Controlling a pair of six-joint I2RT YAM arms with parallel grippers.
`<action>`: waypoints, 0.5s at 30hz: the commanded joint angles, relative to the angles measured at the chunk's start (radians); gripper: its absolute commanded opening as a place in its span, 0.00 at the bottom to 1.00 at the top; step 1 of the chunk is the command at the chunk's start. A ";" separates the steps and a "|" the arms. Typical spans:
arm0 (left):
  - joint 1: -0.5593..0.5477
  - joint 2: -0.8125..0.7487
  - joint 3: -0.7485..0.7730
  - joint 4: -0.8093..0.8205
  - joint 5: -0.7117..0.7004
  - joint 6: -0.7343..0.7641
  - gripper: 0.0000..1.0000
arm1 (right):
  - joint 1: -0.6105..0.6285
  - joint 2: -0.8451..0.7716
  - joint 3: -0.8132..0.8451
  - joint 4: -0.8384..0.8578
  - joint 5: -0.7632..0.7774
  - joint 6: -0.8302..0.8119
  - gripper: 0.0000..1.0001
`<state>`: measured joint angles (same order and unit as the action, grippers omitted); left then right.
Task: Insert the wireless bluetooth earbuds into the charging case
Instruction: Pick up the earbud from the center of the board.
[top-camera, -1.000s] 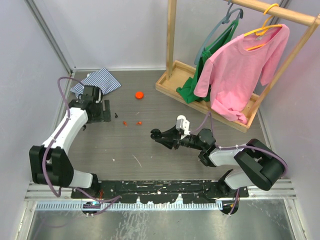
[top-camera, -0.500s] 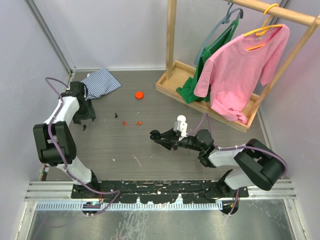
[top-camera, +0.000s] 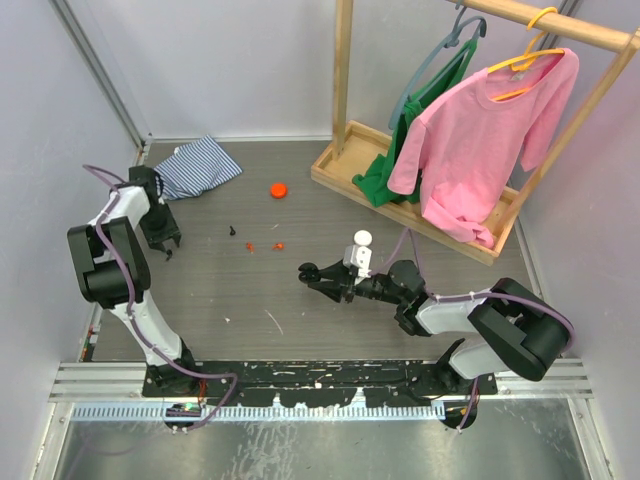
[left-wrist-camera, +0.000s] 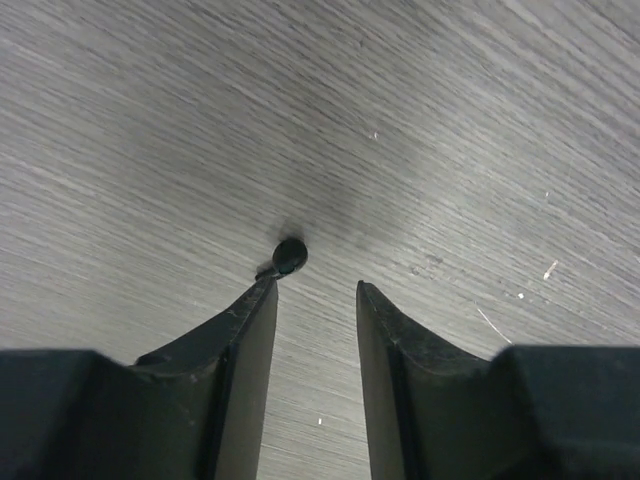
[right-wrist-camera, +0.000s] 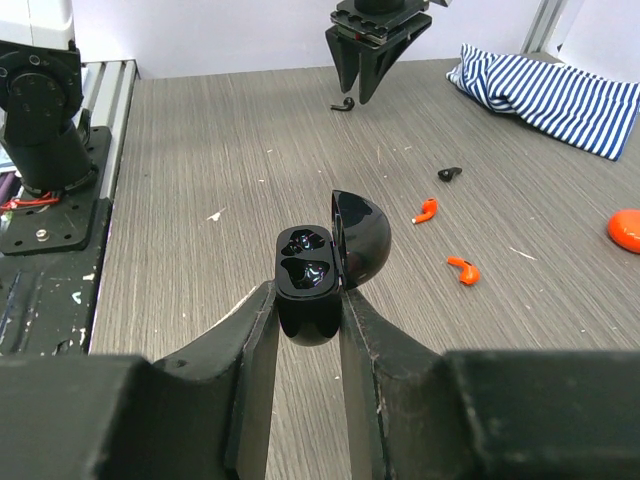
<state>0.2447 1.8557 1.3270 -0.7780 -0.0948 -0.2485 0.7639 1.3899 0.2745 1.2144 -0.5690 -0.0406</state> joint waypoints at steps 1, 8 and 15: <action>0.022 0.034 0.051 0.001 0.030 -0.009 0.37 | 0.005 -0.005 0.025 0.037 0.009 -0.020 0.14; 0.030 0.056 0.052 -0.003 -0.001 -0.003 0.36 | 0.007 0.001 0.031 0.025 0.009 -0.023 0.13; 0.031 0.088 0.053 -0.005 0.000 0.003 0.34 | 0.009 0.001 0.032 0.015 0.009 -0.027 0.14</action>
<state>0.2649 1.9263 1.3510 -0.7792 -0.0830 -0.2481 0.7658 1.3903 0.2749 1.1870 -0.5682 -0.0505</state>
